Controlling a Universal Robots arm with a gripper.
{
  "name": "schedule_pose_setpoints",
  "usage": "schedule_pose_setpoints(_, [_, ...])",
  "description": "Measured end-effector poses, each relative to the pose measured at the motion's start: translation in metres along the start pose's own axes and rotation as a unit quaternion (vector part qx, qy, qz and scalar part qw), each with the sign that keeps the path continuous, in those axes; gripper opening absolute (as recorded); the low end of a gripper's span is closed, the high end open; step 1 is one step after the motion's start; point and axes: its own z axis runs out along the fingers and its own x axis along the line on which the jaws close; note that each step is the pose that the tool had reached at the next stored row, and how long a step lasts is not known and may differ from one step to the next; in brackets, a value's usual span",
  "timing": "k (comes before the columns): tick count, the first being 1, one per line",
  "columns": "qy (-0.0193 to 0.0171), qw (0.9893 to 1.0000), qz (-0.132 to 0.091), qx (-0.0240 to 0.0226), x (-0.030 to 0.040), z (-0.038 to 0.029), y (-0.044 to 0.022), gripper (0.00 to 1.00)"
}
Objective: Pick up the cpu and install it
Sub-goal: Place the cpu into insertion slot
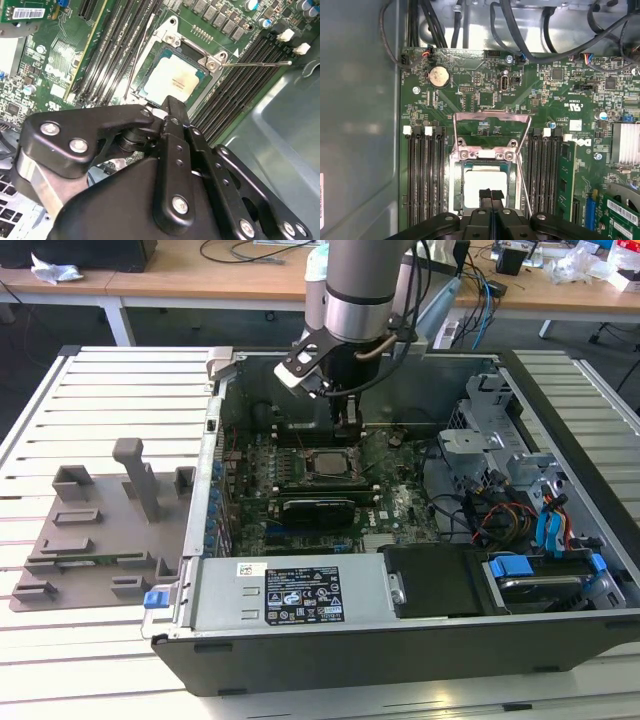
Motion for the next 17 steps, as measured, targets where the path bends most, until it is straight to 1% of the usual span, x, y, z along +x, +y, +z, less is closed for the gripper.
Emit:
schedule_pose_setpoints(11, [0.0,1.0,0.0,0.0,-0.0001,-0.0049,-0.0001,0.11])
schedule_pose_setpoints(13, [0.0,1.0,0.0,0.0,-0.0003,-0.0099,-0.0002,0.11])
schedule_pose_setpoints(17, [0.0,1.0,0.0,0.0,-0.0005,-0.0163,-0.0003,0.11])
